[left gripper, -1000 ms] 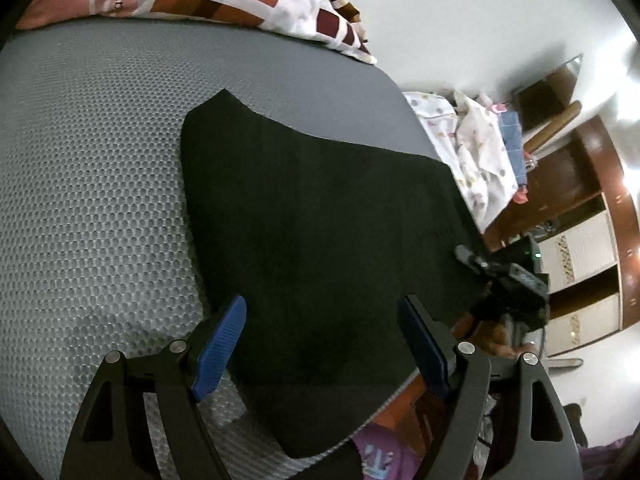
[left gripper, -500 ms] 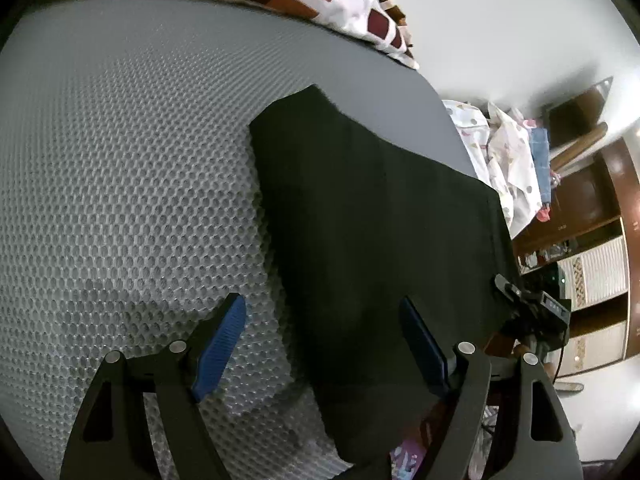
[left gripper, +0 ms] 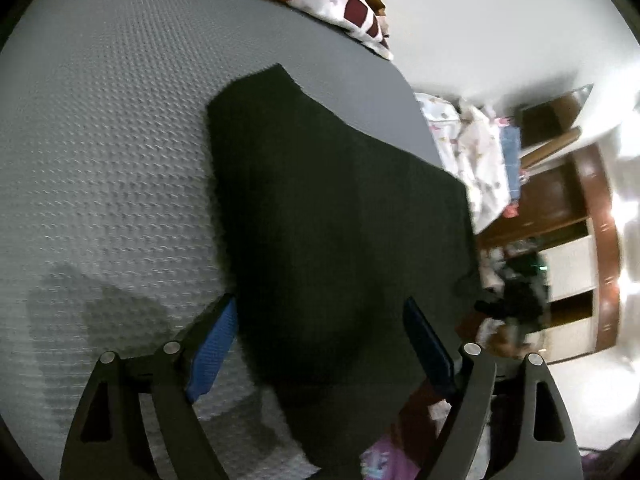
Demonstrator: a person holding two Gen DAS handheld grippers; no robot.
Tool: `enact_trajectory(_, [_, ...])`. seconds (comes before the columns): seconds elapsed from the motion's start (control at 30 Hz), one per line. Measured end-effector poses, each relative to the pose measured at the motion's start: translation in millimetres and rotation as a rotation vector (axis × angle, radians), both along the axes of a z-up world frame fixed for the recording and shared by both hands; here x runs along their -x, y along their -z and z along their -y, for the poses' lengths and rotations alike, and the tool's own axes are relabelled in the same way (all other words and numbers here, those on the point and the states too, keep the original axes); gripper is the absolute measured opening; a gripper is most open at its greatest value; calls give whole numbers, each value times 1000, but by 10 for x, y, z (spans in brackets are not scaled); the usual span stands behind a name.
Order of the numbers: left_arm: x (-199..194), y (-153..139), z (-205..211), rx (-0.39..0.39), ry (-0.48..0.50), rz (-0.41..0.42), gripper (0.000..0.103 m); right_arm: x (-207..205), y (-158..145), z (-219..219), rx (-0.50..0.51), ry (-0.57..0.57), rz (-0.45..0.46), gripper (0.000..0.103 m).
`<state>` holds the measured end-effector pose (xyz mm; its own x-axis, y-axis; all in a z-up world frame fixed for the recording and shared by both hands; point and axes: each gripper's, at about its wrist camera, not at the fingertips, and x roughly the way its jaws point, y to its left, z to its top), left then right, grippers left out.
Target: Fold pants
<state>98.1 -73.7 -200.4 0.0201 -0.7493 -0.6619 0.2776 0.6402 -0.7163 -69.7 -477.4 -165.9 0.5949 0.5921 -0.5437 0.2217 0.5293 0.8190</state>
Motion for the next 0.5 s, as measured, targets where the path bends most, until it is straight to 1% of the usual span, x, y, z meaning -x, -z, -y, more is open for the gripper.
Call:
enact_trajectory(0.03, [-18,19,17,19,8,-18,85,-79,48,-77,35,-34,-22,61])
enact_trajectory(0.1, [-56,24,23,39,10,-30,85,-187,130,-163,98,-63,-65,60])
enact_trajectory(0.17, [-89,29,17,55,11,-43,85,-242,114,-210,122,-81,-42,59])
enact_trajectory(0.2, [-100,22,23,54,19,-33,85,-266,98,-239,147,-95,-36,56])
enact_trajectory(0.23, [-100,11,31,49,25,-14,81,-260,102,-262,164,-106,-38,48])
enact_trajectory(0.27, [-87,-9,55,28,29,19,75,-253,114,-286,177,-119,-38,43])
enact_trajectory(0.3, [-74,-20,91,-15,38,57,60,-244,148,-289,161,-122,-45,34])
enact_trajectory(0.33, [-74,-21,108,-37,38,76,41,-235,164,-276,143,-115,-45,31])
enact_trajectory(0.37, [-85,2,92,-55,29,78,36,-221,175,-267,123,-107,-40,30])
enact_trajectory(0.43, [-126,57,10,-28,1,47,25,-214,191,-278,88,-93,-31,26])
enact_trajectory(0.5, [-144,53,-62,-26,-15,55,23,-190,219,-307,35,-75,-17,25])
